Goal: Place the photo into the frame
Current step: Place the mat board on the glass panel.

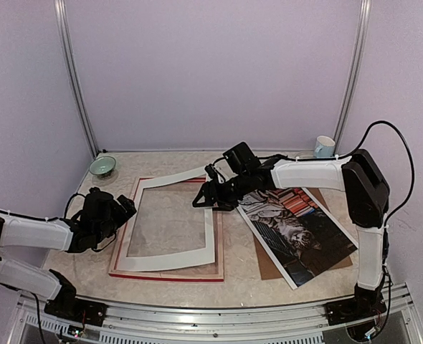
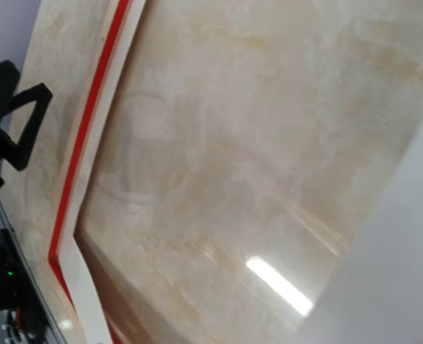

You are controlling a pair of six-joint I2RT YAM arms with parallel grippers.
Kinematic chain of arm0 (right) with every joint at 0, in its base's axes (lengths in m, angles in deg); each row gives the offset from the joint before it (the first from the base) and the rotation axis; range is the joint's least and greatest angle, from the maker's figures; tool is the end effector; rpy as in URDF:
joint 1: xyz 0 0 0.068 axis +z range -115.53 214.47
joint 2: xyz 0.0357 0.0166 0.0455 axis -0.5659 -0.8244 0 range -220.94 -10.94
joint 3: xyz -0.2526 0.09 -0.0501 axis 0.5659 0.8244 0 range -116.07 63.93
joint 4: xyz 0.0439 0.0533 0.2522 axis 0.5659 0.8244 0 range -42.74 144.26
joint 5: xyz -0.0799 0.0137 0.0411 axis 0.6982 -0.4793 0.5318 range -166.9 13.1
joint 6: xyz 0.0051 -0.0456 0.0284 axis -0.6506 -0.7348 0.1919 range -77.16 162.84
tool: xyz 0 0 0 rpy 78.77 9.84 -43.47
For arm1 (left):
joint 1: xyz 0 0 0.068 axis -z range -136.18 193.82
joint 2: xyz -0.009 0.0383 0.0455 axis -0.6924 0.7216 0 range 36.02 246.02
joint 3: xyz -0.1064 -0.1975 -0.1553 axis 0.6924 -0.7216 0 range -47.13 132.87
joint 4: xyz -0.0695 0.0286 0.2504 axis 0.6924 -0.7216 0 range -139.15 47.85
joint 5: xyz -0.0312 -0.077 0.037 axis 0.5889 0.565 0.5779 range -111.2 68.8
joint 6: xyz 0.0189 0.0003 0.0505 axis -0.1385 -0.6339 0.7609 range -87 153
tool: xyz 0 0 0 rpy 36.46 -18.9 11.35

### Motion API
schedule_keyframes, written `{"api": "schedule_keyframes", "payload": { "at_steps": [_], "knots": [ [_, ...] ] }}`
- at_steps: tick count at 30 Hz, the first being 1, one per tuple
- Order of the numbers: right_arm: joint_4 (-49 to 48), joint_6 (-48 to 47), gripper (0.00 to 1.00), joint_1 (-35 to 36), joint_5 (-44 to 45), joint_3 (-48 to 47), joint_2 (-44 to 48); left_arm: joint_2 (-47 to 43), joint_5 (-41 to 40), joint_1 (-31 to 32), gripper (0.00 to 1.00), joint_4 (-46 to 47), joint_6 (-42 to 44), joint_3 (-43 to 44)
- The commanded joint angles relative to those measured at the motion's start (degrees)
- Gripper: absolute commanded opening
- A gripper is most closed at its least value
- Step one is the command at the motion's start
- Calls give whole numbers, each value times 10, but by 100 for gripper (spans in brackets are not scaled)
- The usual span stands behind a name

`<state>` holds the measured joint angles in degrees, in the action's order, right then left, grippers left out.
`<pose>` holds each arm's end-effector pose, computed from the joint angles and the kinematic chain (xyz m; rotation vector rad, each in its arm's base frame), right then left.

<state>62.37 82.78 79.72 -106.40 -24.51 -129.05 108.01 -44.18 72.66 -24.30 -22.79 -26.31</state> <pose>0.3124 0.3401 0.2032 -0.4078 2.6006 1.2446 0.2063 -0.0979 0.1527 -0.7205 2.0085 -0.4514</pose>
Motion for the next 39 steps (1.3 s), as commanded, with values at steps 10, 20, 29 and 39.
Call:
{"api": "schedule_keyframes", "payload": {
  "at_steps": [10,20,29,39],
  "knots": [
    [95,-94,99,5,125,-10,77,-11,-4,-6,99,-1,0,-8],
    [109,-127,99,-15,188,21,112,-11,0,-6,99,-1,-1,-5],
    [0,-110,99,-70,103,149,176,-17,12,-4,99,6,9,-4],
    [-21,-107,99,-200,58,274,243,7,-20,67,99,-4,66,61]
  ]
}}
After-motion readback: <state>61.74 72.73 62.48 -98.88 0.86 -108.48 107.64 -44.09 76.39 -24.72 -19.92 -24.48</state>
